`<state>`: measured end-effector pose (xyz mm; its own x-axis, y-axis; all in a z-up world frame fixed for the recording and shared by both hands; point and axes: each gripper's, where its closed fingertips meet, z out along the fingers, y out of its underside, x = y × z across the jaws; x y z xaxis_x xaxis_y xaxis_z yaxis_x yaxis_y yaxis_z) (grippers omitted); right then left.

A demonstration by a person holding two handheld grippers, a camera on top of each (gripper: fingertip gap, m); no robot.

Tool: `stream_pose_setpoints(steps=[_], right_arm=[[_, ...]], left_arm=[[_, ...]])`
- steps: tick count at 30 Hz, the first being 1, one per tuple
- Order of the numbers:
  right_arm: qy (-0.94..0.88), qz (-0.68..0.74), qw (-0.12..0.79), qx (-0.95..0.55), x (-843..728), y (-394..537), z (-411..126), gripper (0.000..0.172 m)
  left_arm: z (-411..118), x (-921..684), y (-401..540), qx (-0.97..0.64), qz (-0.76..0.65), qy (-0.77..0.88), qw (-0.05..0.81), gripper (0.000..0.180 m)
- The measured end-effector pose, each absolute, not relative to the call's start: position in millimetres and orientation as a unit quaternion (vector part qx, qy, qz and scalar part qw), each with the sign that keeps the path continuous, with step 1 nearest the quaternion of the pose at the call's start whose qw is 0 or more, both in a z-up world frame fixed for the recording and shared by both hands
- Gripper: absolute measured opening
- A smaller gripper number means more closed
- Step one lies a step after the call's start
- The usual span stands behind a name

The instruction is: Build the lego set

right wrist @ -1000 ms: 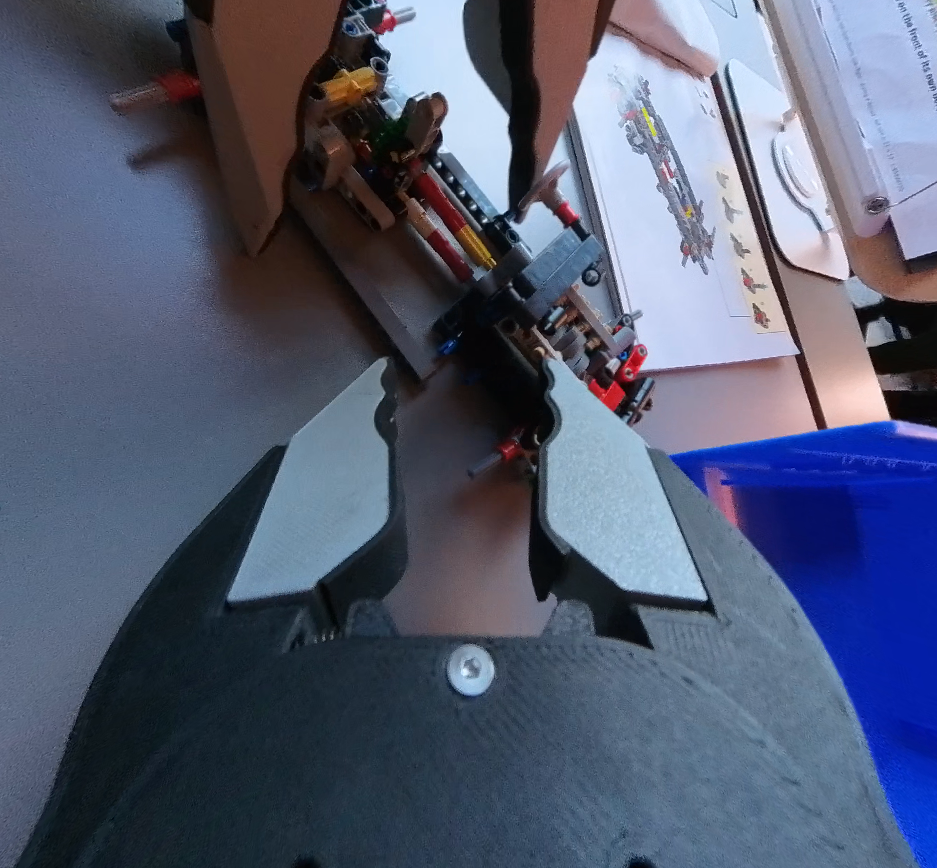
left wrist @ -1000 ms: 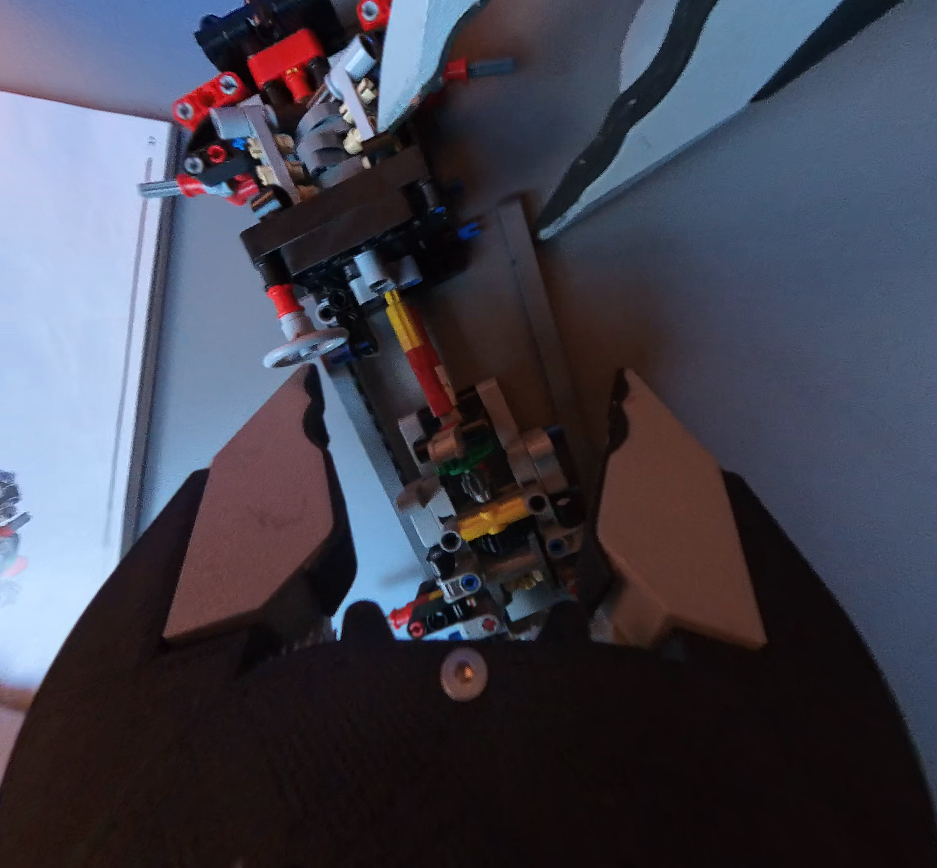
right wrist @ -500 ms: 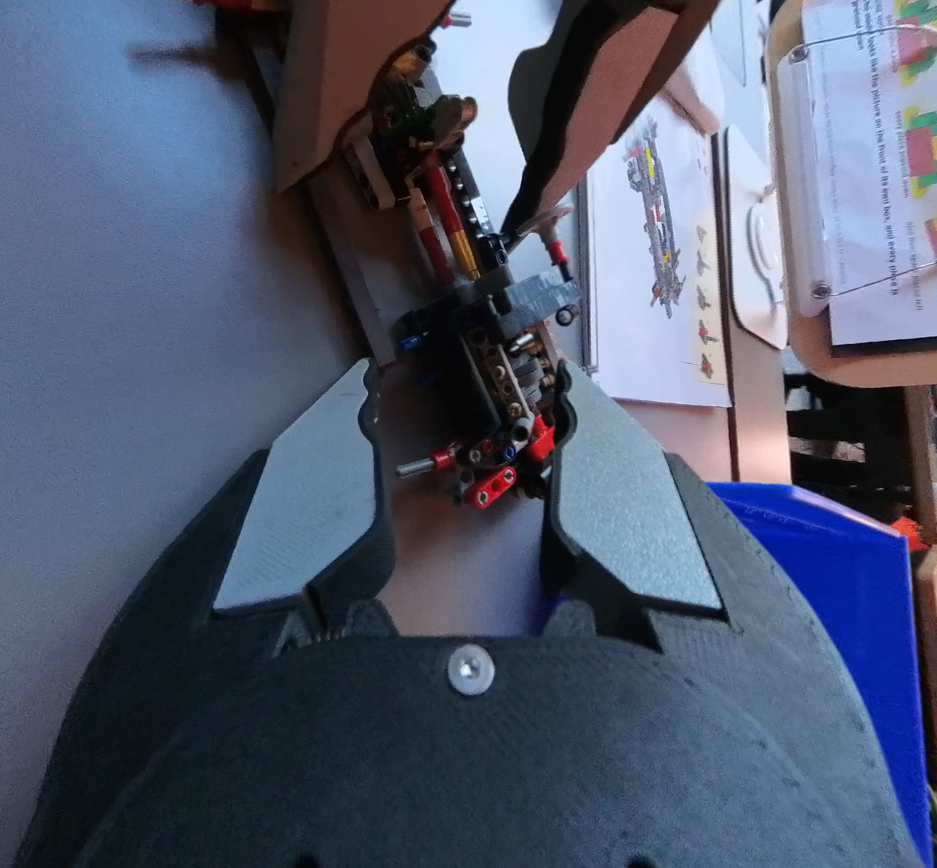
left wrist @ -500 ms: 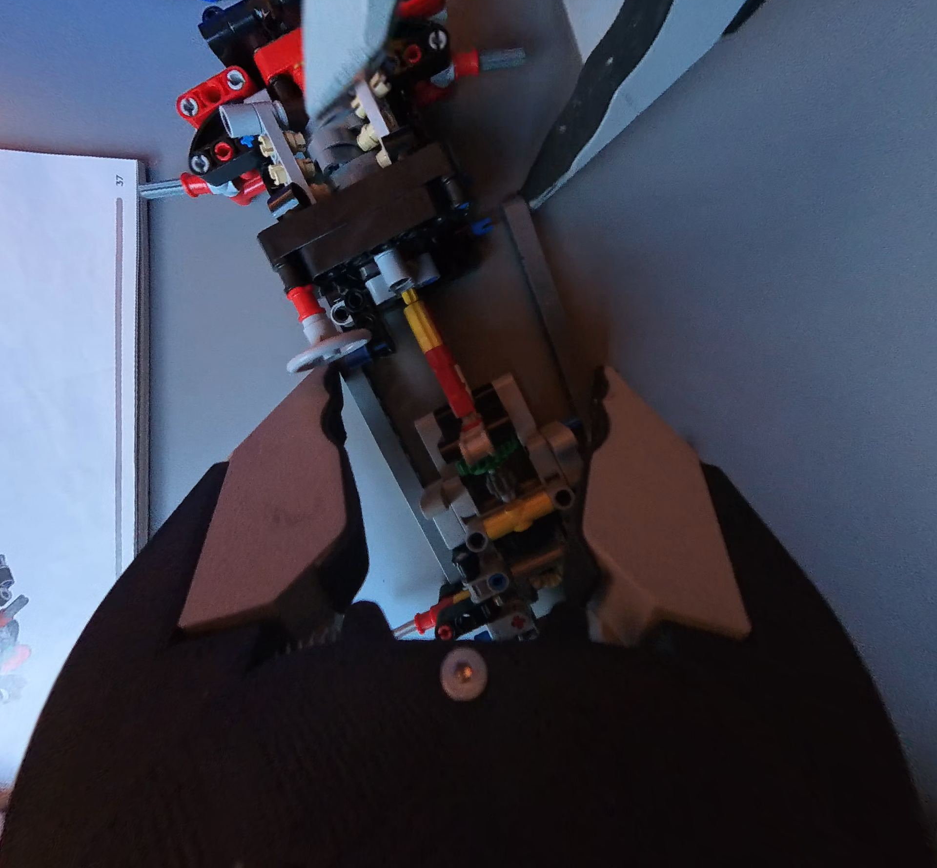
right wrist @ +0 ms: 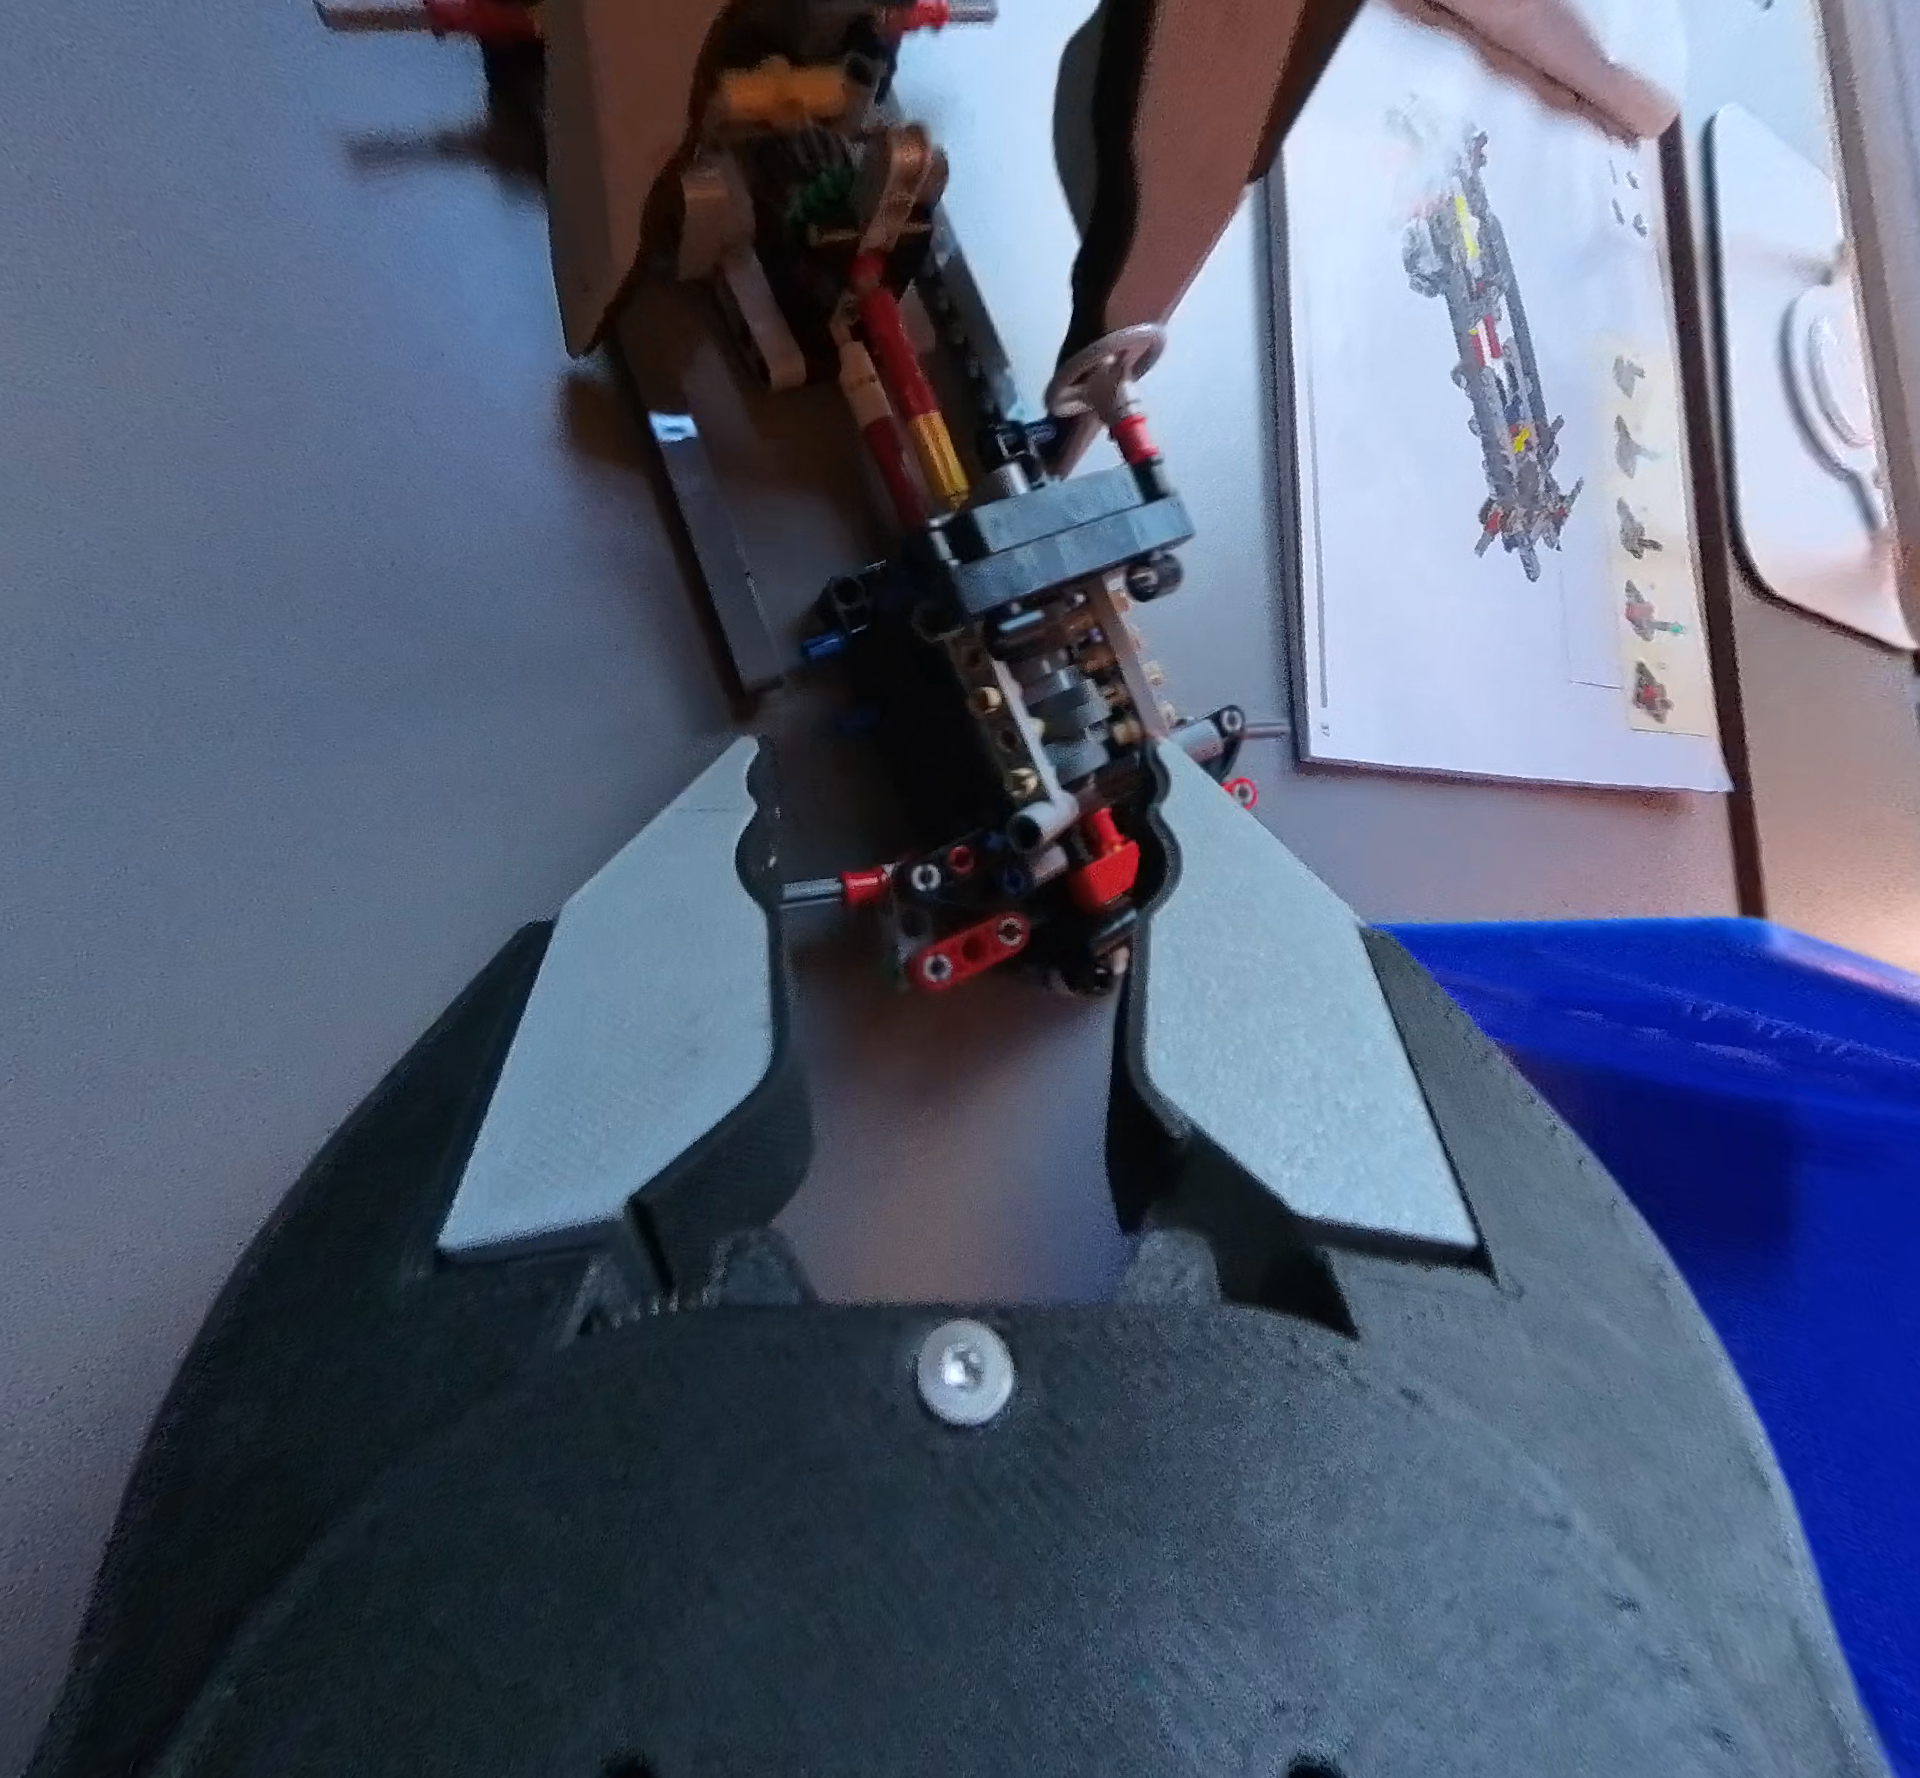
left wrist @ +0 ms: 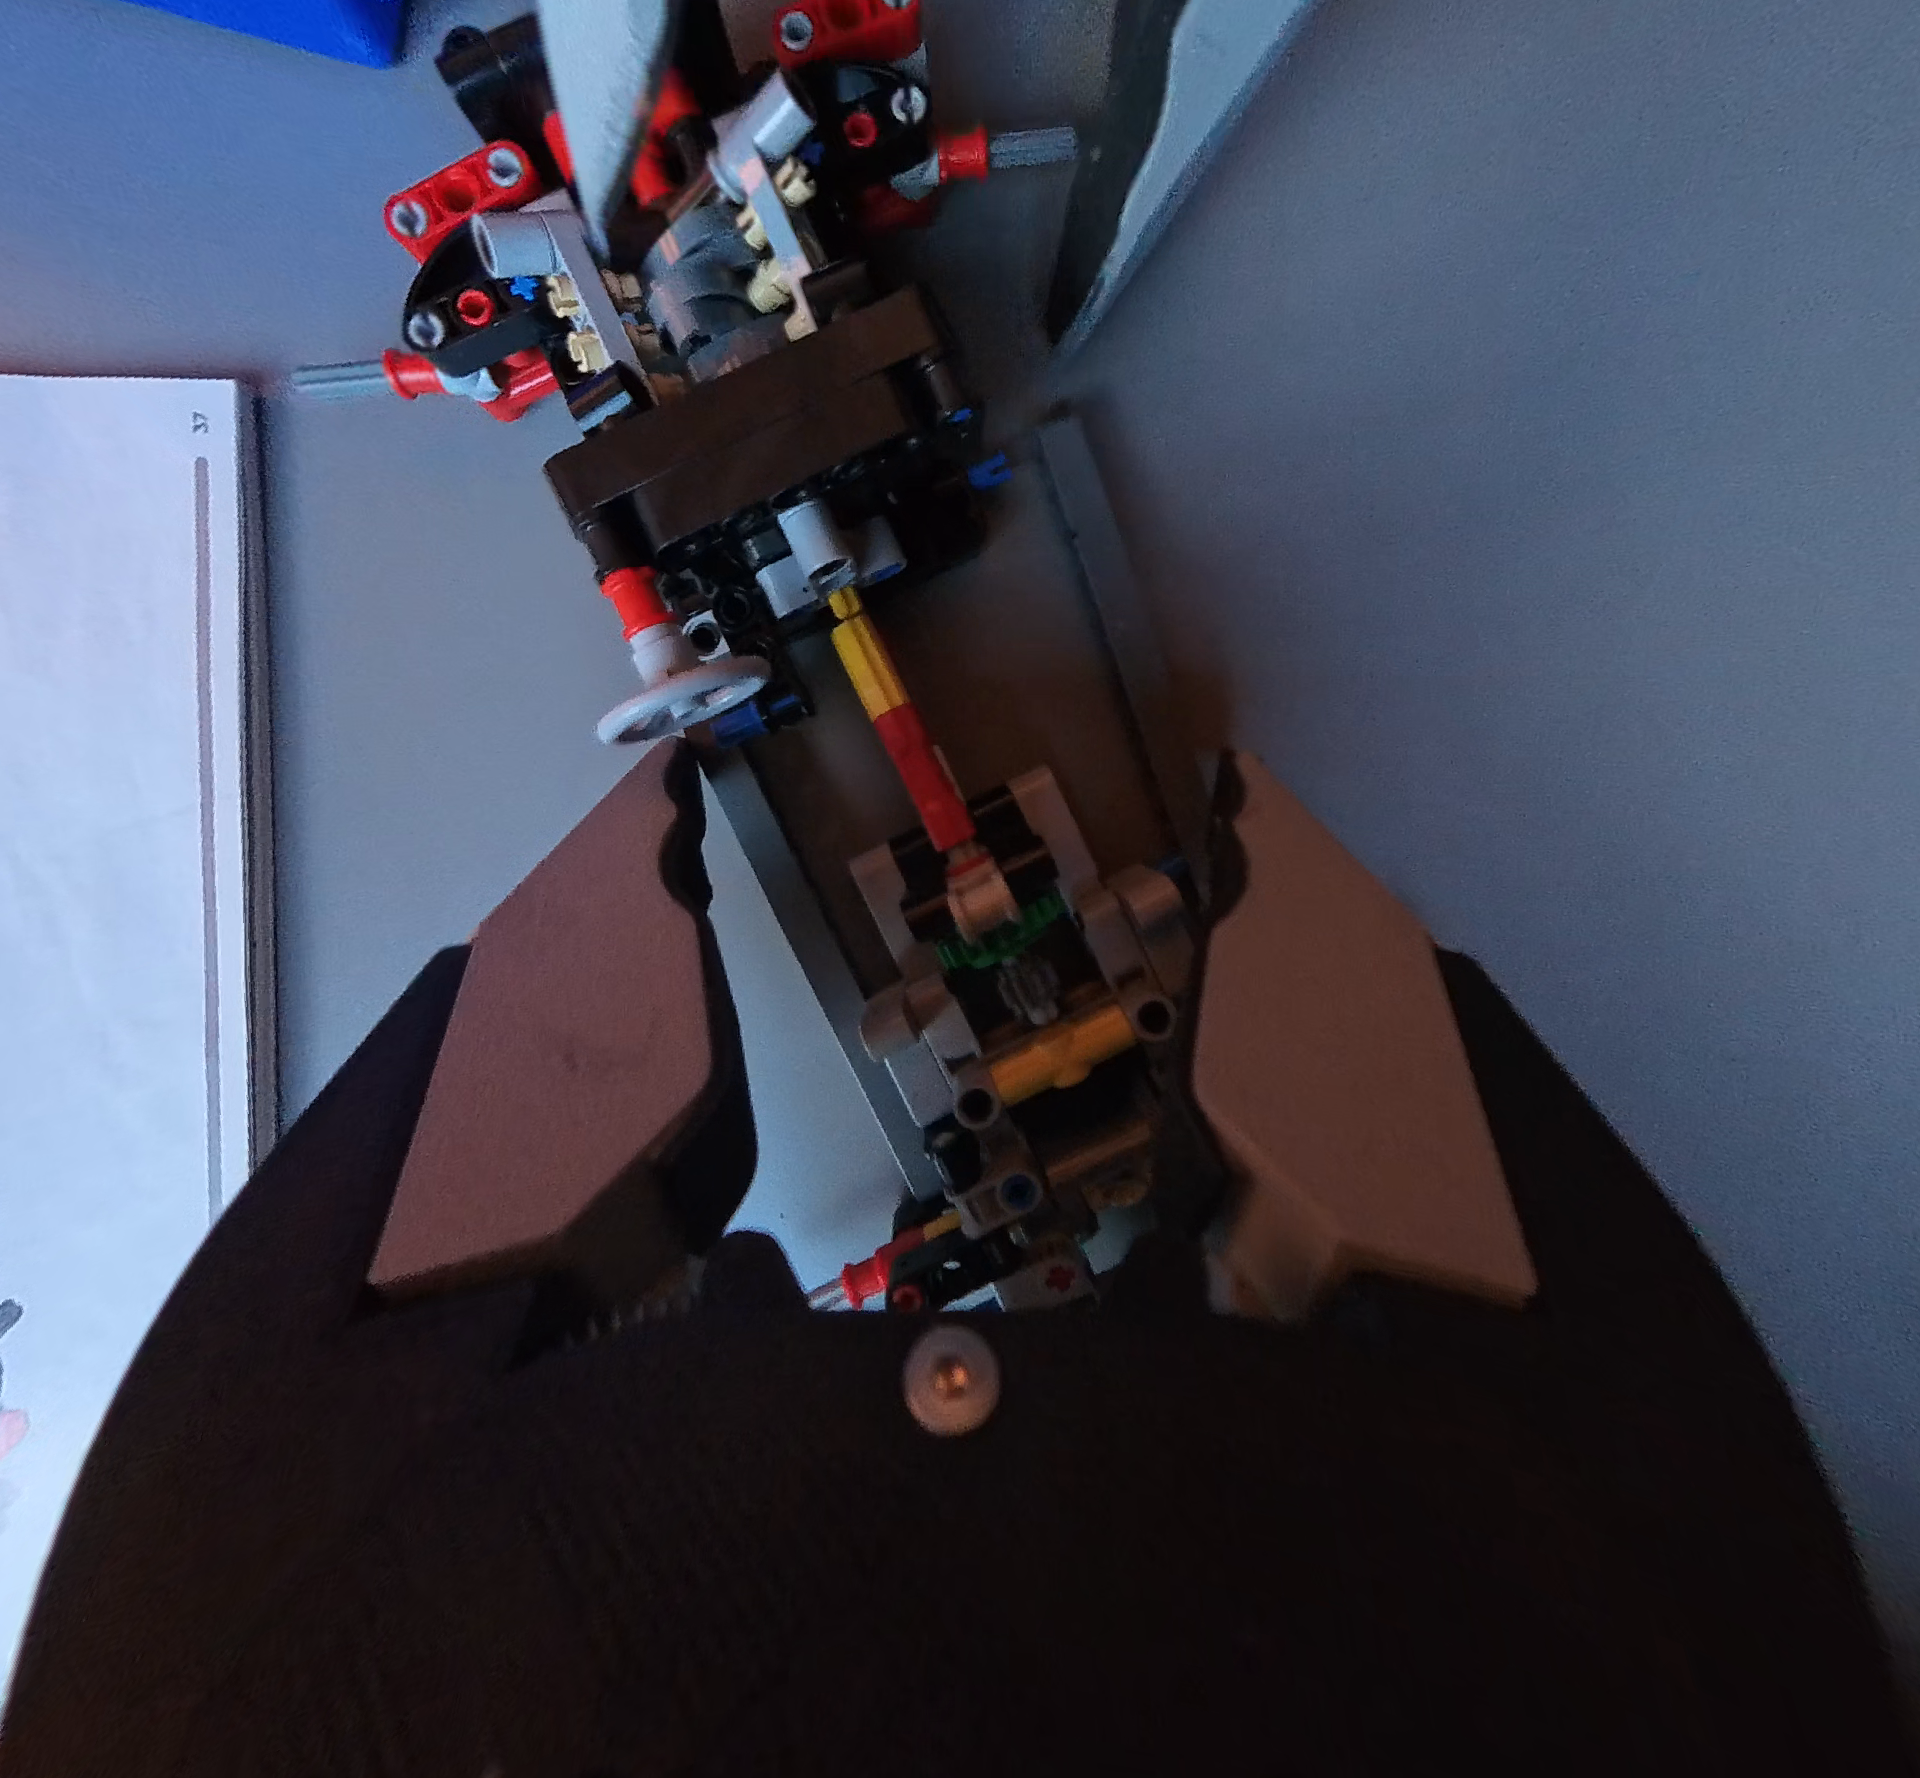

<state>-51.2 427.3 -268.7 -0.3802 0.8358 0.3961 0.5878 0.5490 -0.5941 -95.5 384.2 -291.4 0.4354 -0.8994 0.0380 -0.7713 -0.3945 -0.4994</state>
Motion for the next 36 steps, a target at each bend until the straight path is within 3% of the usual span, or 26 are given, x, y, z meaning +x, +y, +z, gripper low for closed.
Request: stream_pose_setpoints(steps=[7,14,36], right_arm=[[-0.812,0.184,0.342,-0.435,-47.8,403.1,-273.8,0.082],[-0.801,0.202,0.377,-0.420,-54.4,379.8,-272.1,0.079],[-0.785,0.262,0.359,-0.432,-57.8,379.4,-269.9,0.069]], left_arm=[[-290.4,-87.9,364.0,-0.810,-0.154,0.523,0.214,0.095],[-288.9,-85.9,349.1,-0.800,-0.198,0.524,0.213,0.094],[-290.2,-85.4,348.2,-0.798,-0.183,0.536,0.206,0.094]])
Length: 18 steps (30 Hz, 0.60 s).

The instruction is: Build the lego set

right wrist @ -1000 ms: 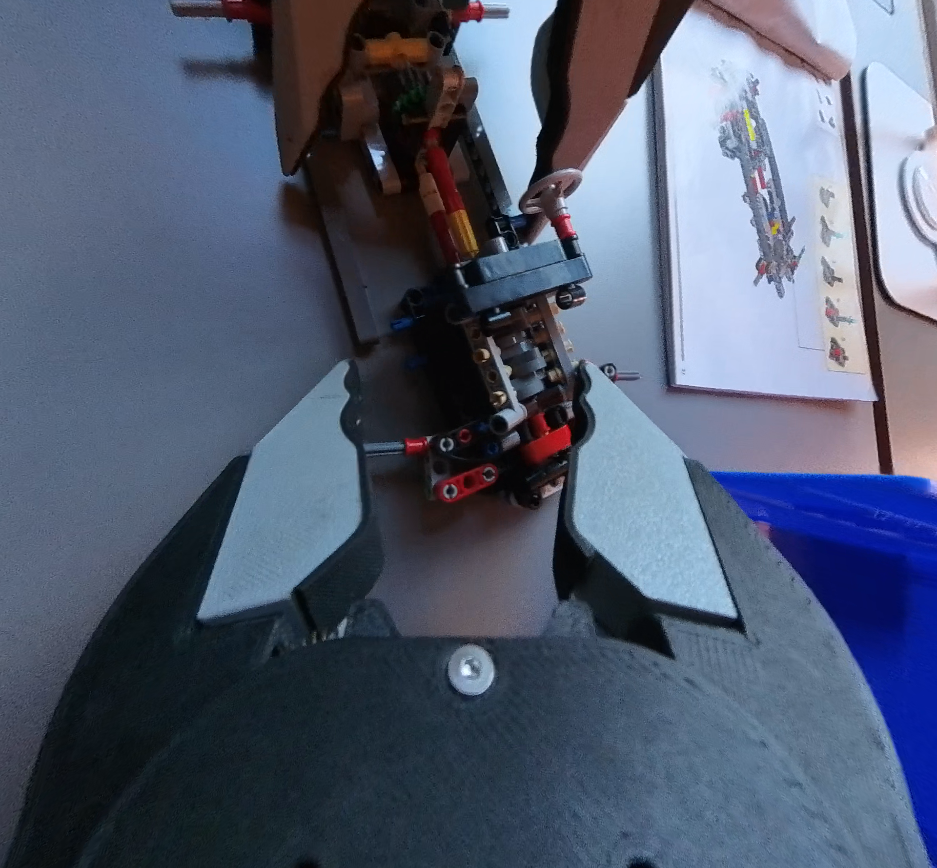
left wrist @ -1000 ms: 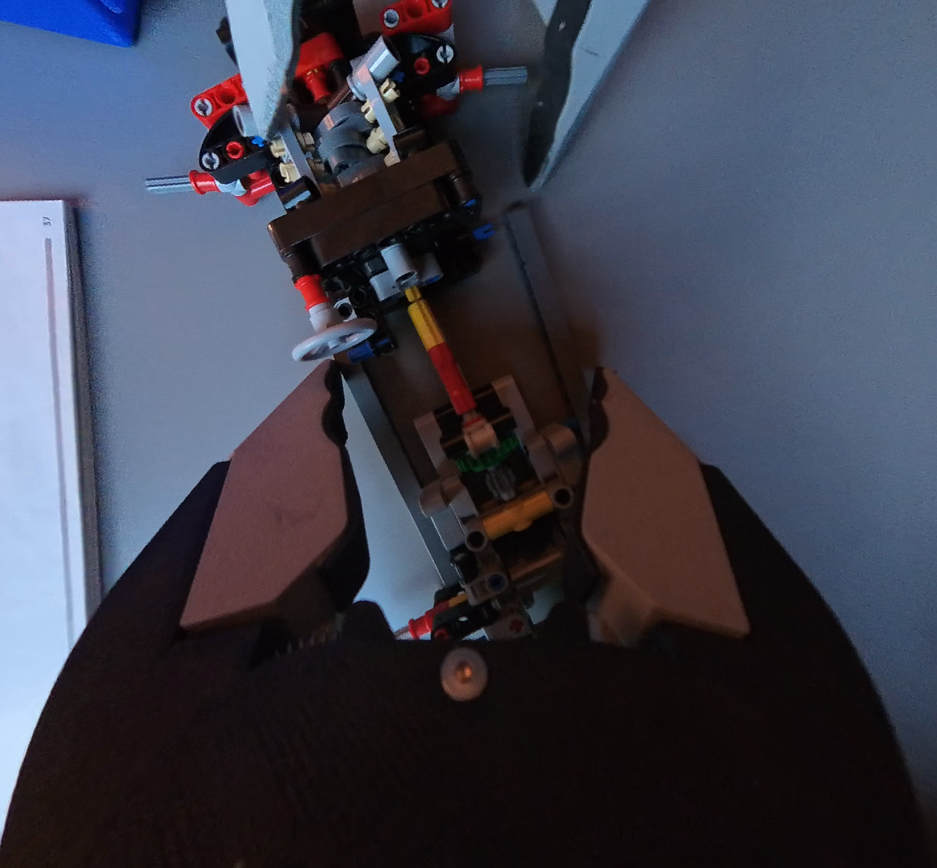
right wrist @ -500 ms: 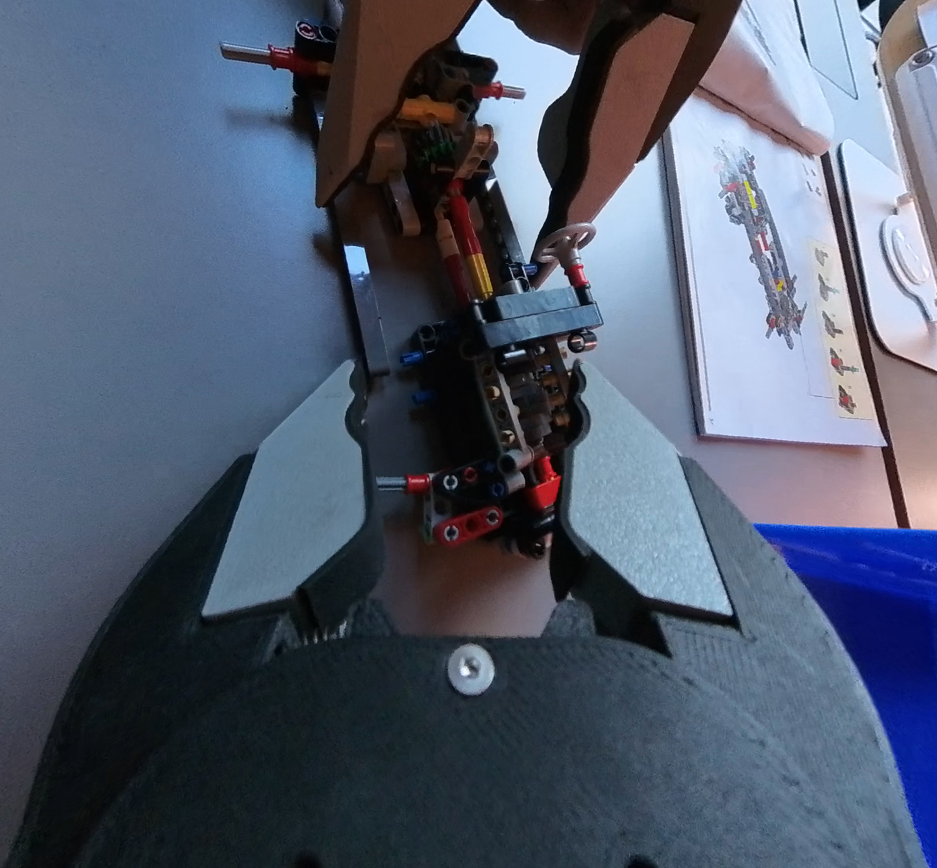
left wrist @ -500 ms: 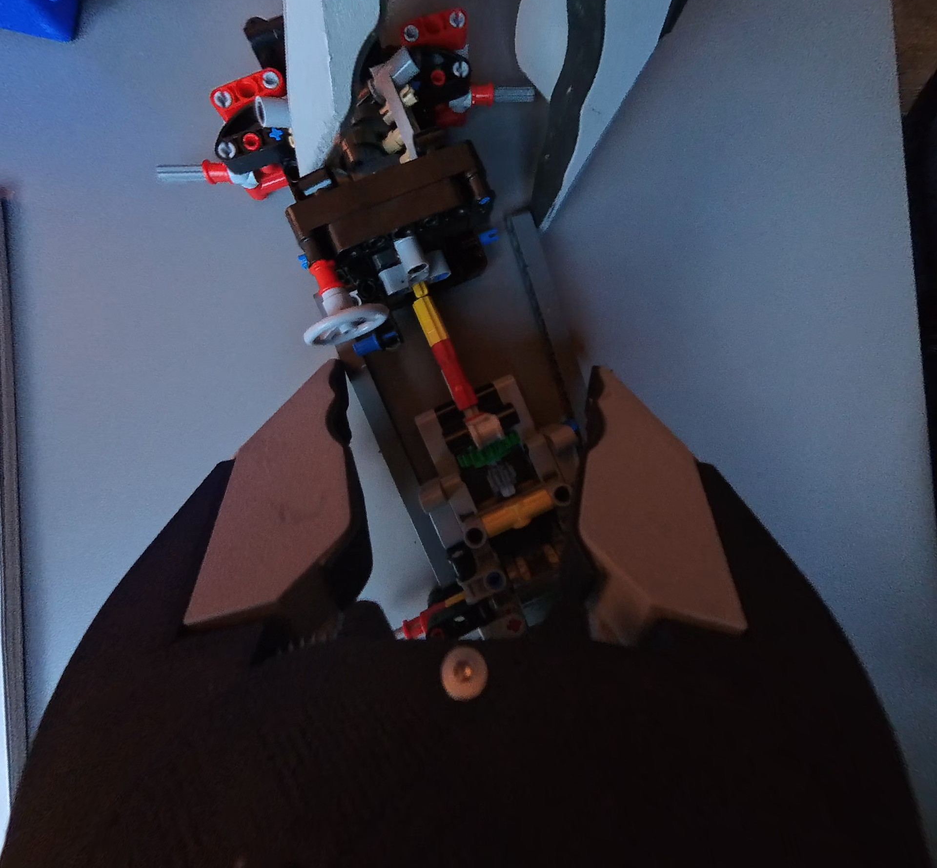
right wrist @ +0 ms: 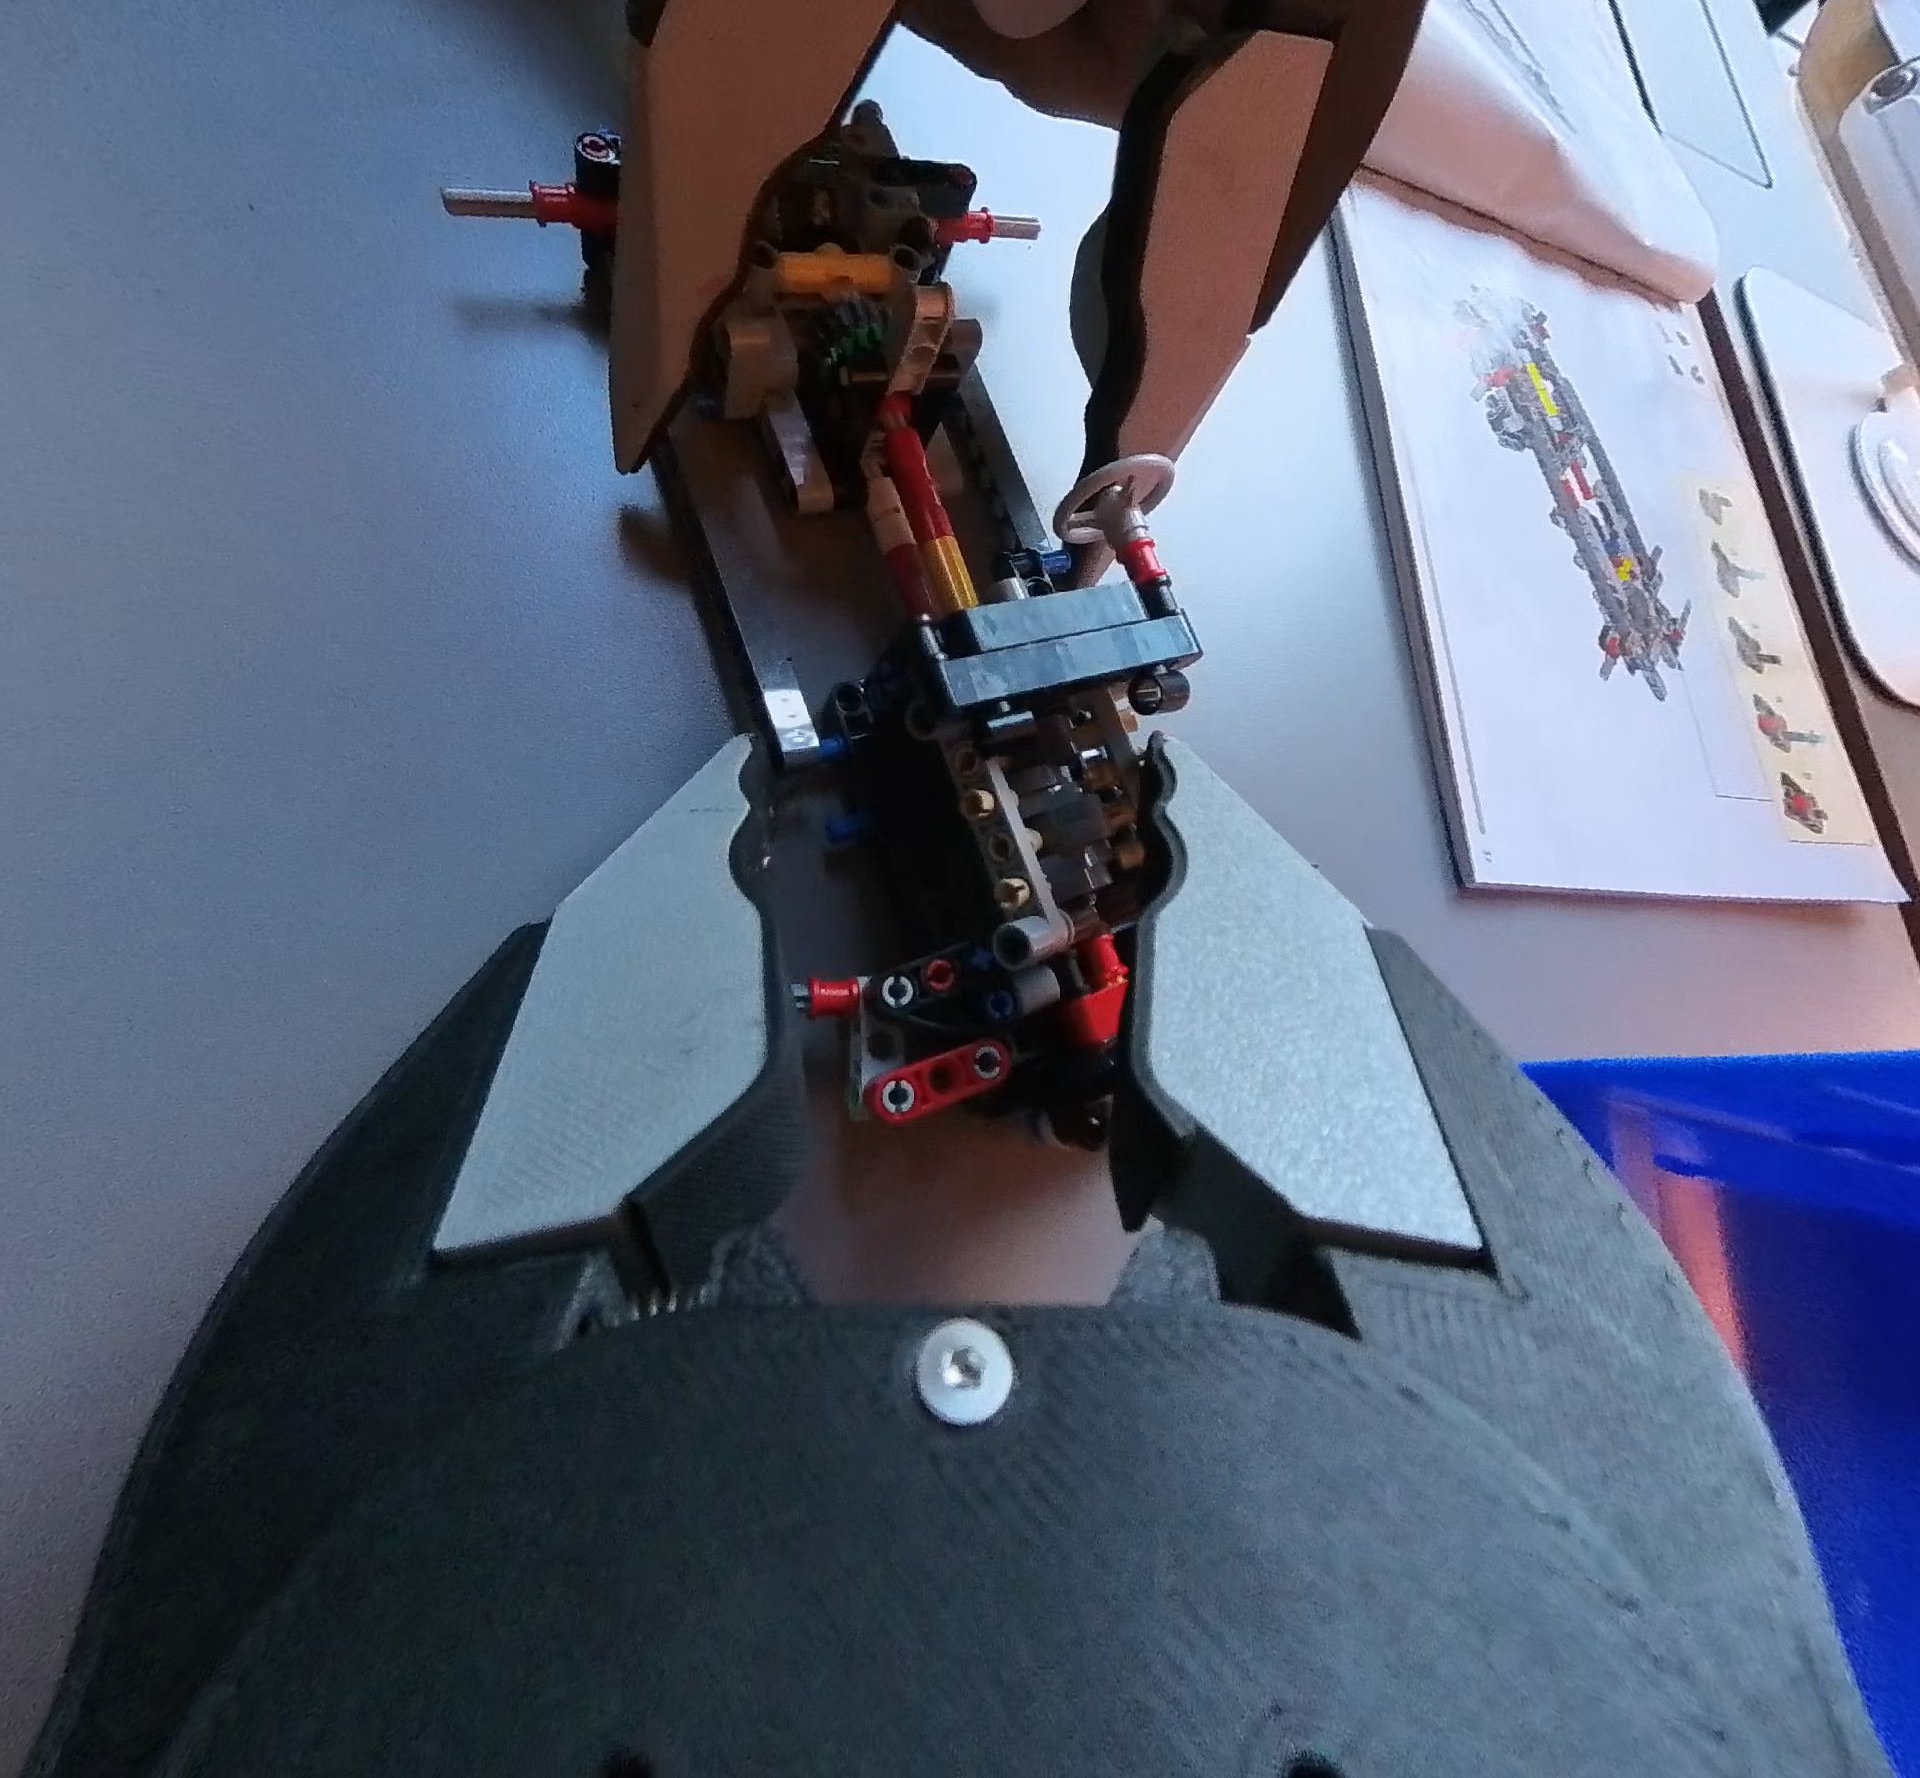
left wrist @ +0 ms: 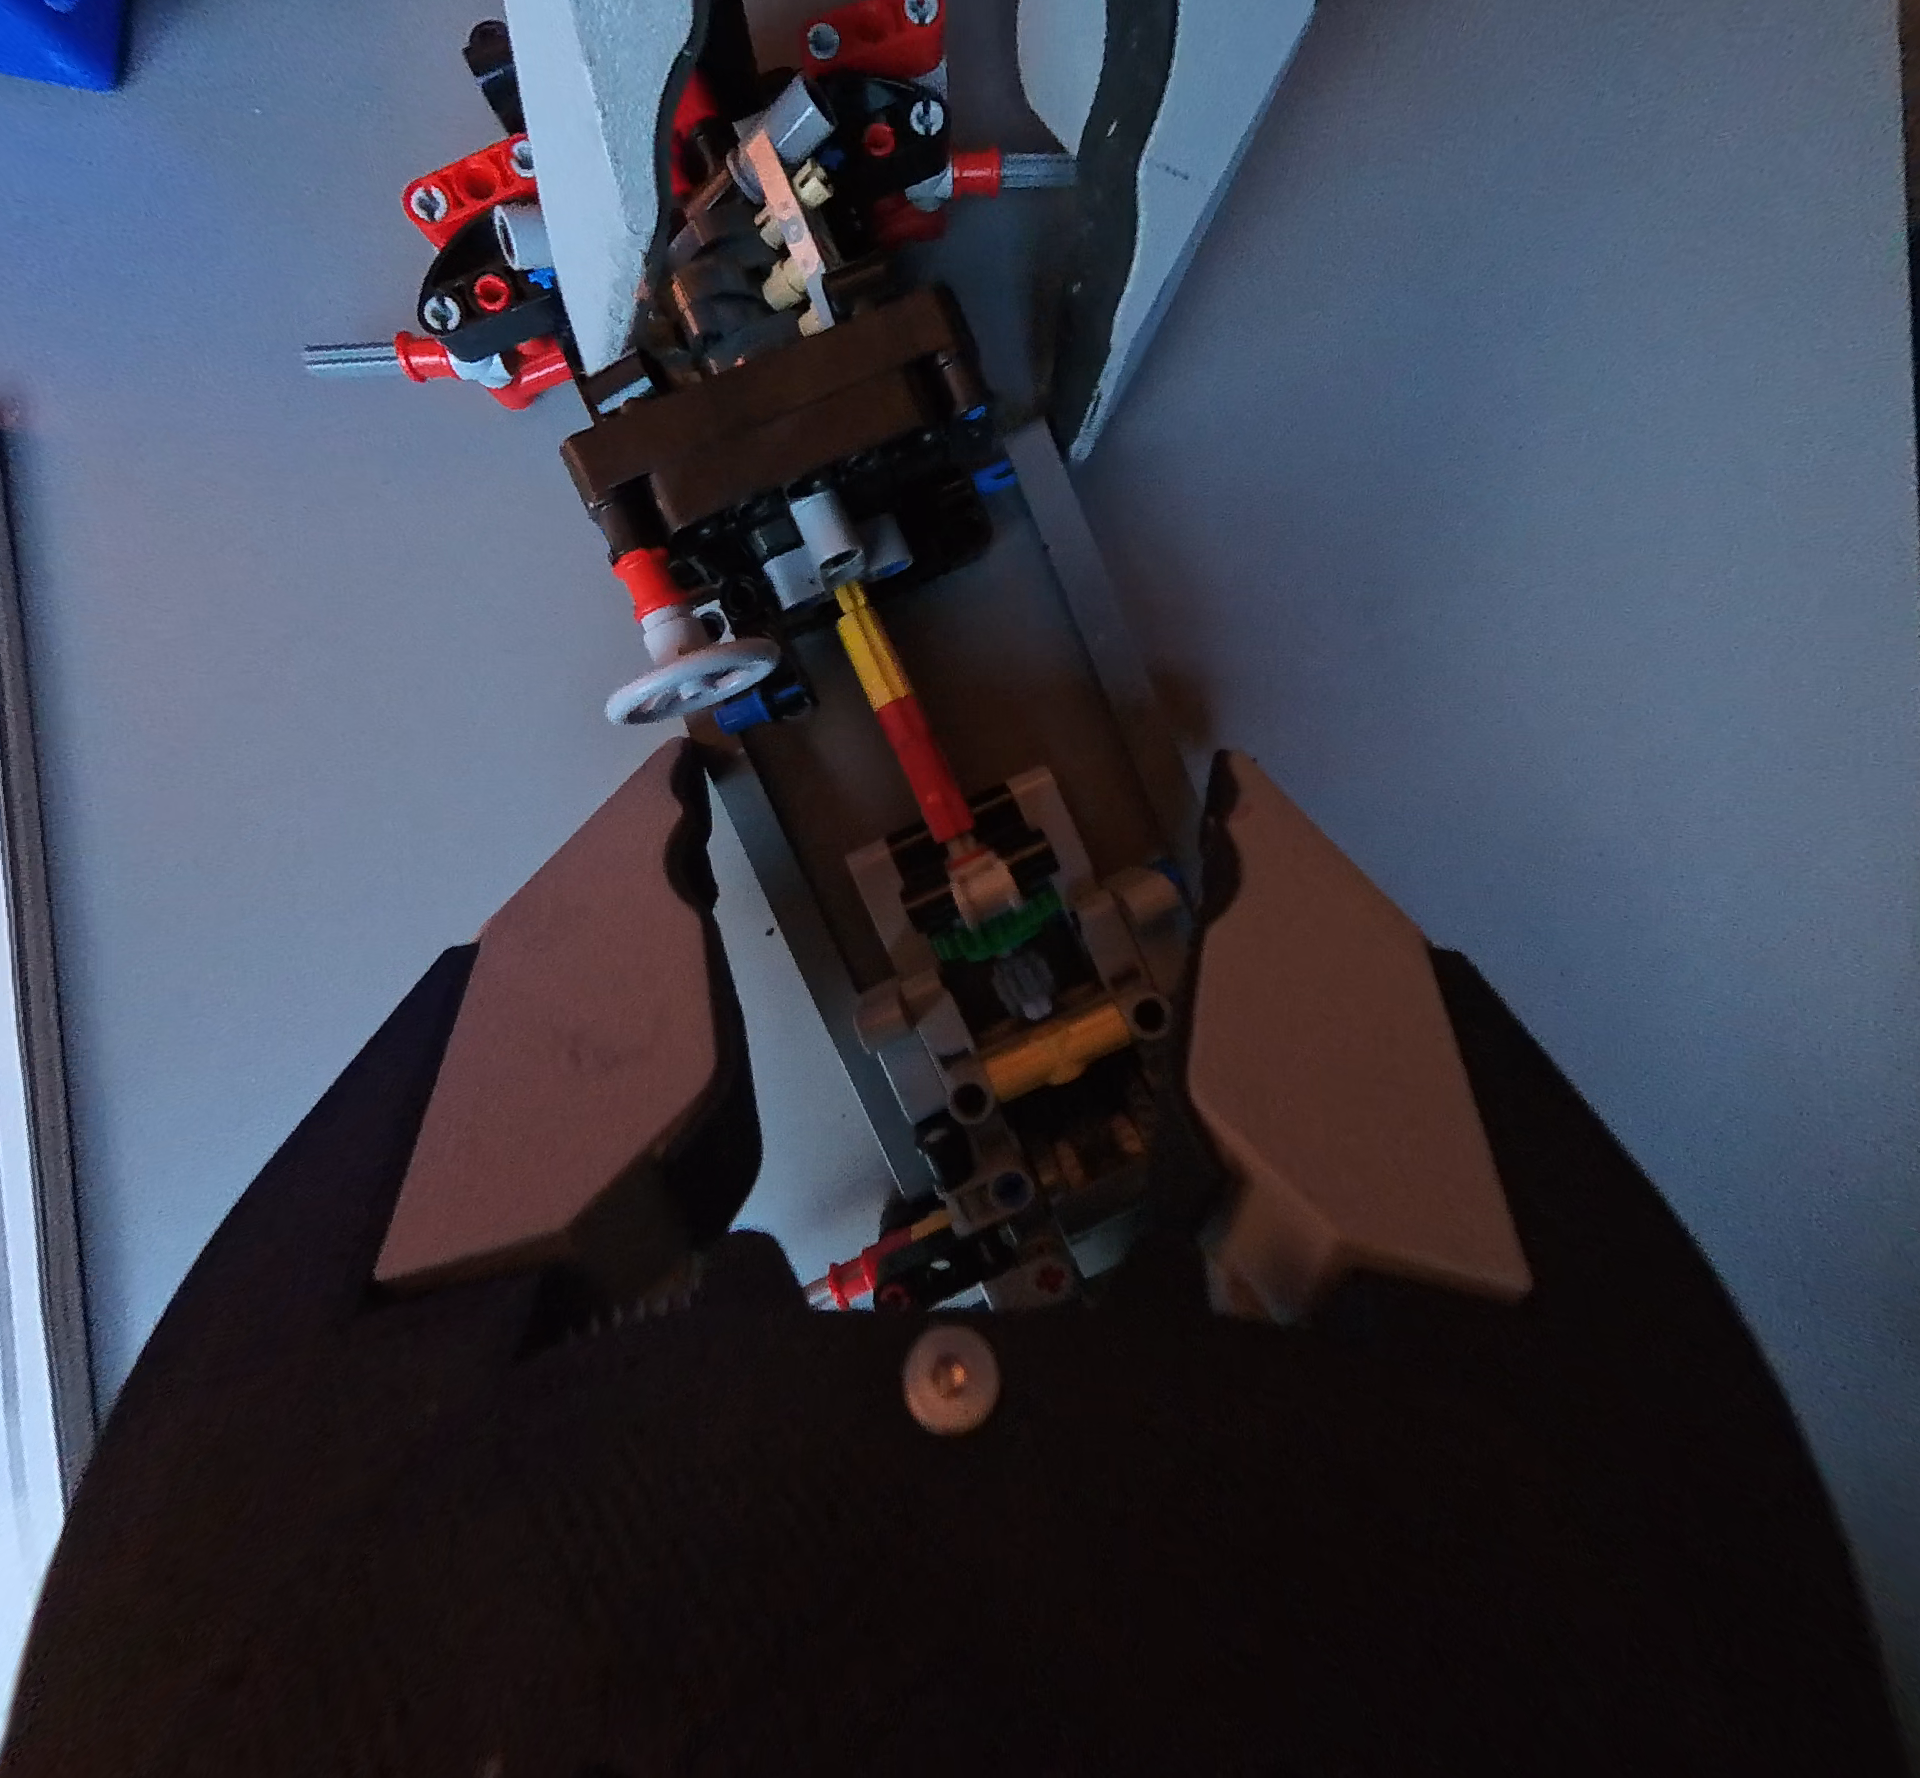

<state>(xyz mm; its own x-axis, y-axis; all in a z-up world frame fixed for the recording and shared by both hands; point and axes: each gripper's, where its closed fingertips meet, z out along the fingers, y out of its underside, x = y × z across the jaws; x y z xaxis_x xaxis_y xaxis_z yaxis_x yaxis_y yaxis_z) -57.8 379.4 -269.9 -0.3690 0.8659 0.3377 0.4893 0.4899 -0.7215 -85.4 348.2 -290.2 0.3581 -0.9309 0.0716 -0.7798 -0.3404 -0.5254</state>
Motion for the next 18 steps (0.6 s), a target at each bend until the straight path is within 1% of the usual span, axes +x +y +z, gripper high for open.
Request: stream_pose_setpoints(steps=[7,12,18], right_arm=[[-0.797,0.235,0.378,-0.408,-55.0,379.9,-272.1,0.070],[-0.788,0.269,0.342,-0.435,-50.4,377.4,-267.1,0.067],[-0.784,0.276,0.348,-0.433,-51.7,377.4,-267.8,0.067]], left_arm=[[-290.0,-83.0,348.6,-0.801,-0.187,0.528,0.211,0.094],[-289.7,-80.1,347.0,-0.798,-0.193,0.531,0.210,0.093],[-289.9,-80.2,347.1,-0.798,-0.190,0.532,0.209,0.093]])
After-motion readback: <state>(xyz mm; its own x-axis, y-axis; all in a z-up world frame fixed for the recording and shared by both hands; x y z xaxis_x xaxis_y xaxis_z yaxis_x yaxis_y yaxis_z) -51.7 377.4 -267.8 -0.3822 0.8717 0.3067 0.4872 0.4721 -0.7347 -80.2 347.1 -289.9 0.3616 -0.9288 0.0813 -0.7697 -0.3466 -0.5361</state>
